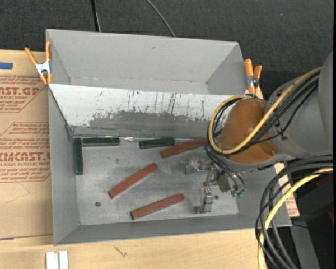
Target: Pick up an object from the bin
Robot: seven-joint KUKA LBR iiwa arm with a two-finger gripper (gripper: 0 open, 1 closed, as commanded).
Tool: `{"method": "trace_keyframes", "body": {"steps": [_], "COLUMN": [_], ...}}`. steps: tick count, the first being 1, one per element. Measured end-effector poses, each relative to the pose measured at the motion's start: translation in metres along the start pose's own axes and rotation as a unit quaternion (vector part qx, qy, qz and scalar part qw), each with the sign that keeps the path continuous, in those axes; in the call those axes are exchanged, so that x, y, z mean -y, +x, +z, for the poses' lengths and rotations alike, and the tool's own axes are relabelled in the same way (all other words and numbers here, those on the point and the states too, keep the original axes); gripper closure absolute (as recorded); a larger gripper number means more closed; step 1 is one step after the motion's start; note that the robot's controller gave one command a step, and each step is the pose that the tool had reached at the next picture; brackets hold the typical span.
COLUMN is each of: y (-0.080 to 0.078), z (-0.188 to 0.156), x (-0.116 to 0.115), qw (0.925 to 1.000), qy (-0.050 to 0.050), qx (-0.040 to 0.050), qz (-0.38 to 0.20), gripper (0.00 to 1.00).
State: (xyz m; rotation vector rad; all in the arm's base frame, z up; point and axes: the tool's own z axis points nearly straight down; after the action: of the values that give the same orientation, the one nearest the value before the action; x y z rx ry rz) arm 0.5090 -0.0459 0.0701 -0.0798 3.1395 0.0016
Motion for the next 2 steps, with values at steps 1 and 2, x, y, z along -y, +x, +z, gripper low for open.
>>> {"method": "trace_keyframes", "body": {"steps": [1, 2], "y": [-0.0012, -0.0012], "z": [-0.0001, -0.0001], "x": [-0.0670, -0.0670], "qw": [0.9879, 0.9879], "qy": [0.000, 0.000], "qx": [0.0003, 0.0003], "qz": [-0.155, -0.155], "gripper": [1.00, 1.00]}}
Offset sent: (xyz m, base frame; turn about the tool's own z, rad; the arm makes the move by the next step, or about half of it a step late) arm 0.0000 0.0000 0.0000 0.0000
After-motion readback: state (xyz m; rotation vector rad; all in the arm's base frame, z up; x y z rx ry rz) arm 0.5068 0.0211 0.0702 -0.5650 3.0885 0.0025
